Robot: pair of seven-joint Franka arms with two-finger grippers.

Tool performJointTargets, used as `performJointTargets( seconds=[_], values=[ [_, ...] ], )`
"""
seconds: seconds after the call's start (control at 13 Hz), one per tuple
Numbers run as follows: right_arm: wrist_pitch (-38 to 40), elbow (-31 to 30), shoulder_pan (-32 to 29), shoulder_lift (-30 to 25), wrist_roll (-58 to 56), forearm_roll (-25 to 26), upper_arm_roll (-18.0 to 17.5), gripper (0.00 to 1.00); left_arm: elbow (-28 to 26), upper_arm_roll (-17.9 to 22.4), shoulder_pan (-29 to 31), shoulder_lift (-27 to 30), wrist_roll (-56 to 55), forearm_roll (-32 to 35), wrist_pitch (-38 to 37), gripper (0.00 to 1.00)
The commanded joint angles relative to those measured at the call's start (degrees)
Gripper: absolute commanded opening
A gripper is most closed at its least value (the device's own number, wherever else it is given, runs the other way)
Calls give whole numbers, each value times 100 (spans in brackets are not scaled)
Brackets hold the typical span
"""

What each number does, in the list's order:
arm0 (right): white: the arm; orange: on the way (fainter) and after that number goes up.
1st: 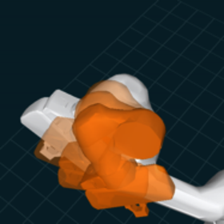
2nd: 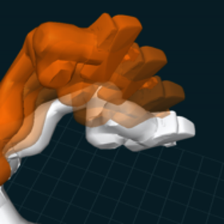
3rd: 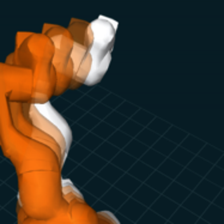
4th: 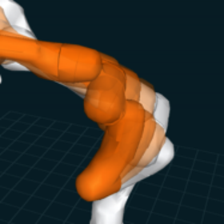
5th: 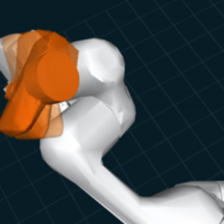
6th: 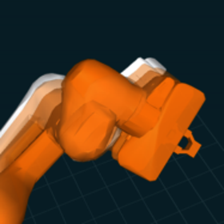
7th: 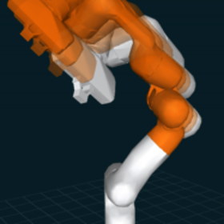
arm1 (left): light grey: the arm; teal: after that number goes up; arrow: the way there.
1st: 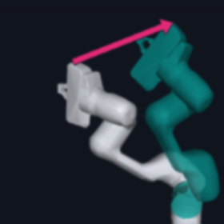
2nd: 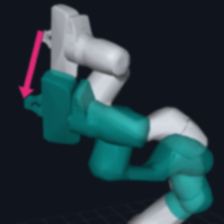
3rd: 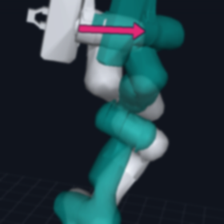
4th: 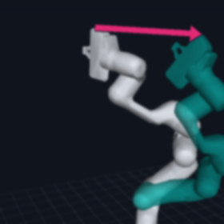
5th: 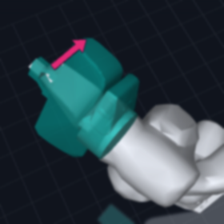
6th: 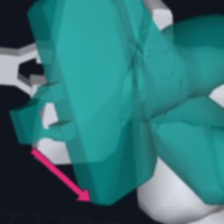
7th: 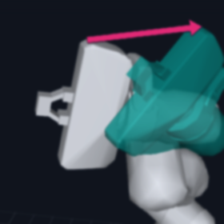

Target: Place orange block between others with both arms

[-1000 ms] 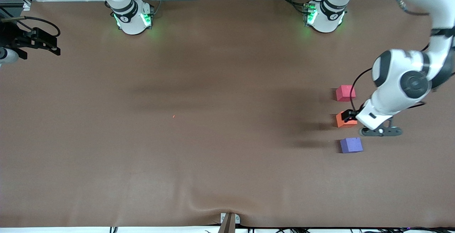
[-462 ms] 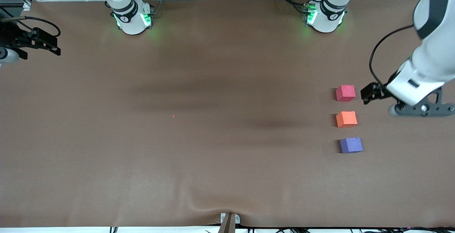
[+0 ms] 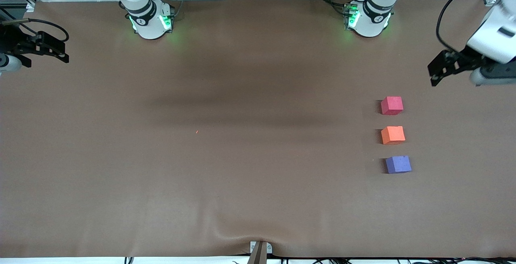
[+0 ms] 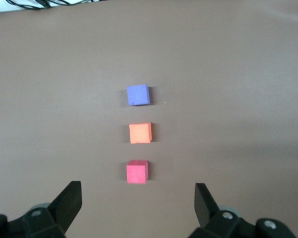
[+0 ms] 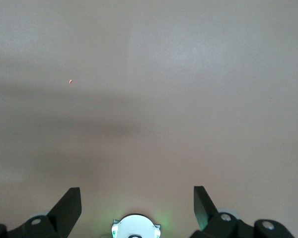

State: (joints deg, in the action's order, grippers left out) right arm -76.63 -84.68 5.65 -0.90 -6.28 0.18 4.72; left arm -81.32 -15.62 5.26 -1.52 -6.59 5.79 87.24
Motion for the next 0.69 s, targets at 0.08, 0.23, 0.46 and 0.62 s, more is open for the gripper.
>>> performJointTargets(
  seconds=[0.08, 0.23, 0.46, 0.62],
  values=[
    [-19, 13, 42, -6, 4, 96, 12, 100, -463, 1069, -744, 467, 316, -517, -268, 100],
    [-19, 13, 42, -6, -5, 96, 3, 100, -893, 1228, -842, 801, 325, -509, -251, 100],
    [-19, 13, 42, -6, -5, 105, 12, 100, -711, 1281, -825, 732, 395, -325, -260, 100],
    [-19, 13, 42, -6, -5, 96, 12, 100, -684, 1386, -842, 697, 510, -315, -277, 100]
  ],
)
